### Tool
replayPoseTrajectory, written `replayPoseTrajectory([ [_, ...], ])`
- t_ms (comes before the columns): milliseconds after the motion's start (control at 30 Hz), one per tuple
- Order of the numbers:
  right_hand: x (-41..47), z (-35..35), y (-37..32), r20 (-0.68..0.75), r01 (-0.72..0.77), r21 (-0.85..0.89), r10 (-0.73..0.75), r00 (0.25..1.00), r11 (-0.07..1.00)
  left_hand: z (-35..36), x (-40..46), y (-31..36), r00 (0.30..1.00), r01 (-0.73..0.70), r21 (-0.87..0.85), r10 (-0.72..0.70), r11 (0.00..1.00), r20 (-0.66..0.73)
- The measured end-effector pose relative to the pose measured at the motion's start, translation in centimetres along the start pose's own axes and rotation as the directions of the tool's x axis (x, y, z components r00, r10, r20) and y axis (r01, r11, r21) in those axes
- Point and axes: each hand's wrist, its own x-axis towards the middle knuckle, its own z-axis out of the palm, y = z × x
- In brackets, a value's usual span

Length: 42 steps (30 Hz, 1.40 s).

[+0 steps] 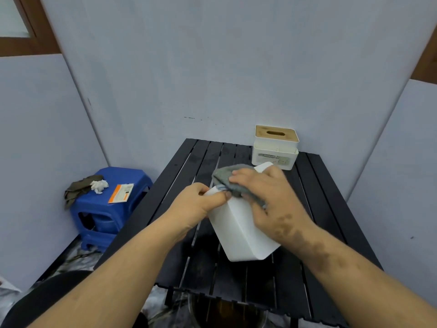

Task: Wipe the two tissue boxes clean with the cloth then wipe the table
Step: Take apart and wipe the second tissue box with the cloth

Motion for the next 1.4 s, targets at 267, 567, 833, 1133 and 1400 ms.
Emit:
replayPoseTrajectory([
  [267,-3.2,-2.4,5.2,-0.107,-0.412,-0.043,0.406,0.908,0.91,-0.7,0.1,-0.3,1.0,0.026,-0.031,-0.026,0.999,-0.014],
  [567,-9.0,-2.0,3.1,-0.035,-0.089,-0.035,0.088,0.996,0.995,-1.7,0.1,0.0,0.998,0.063,-0.041,-0.064,0.997,-0.026],
  [833,-11.0,-4.8,1.8,0.094,-0.336,0.297,0.323,0.942,0.894,-1.9,-0.7,0.9,1.0,0.023,0.038,-0.023,0.999,0.008],
  [1133,-9.3,-5.7,2.7,0.148,-0.71,0.621,0.839,0.524,0.334,-0.8,-1.9,1.9,0.982,-0.187,0.228,0.176,0.956,0.068],
  [1400,-6.9,-6.2,1.8,0.123,-0.59,0.761,0.833,0.539,0.269,-3.8,-3.1,2.6,0.92,-0.392,0.235,0.374,0.89,0.118],
])
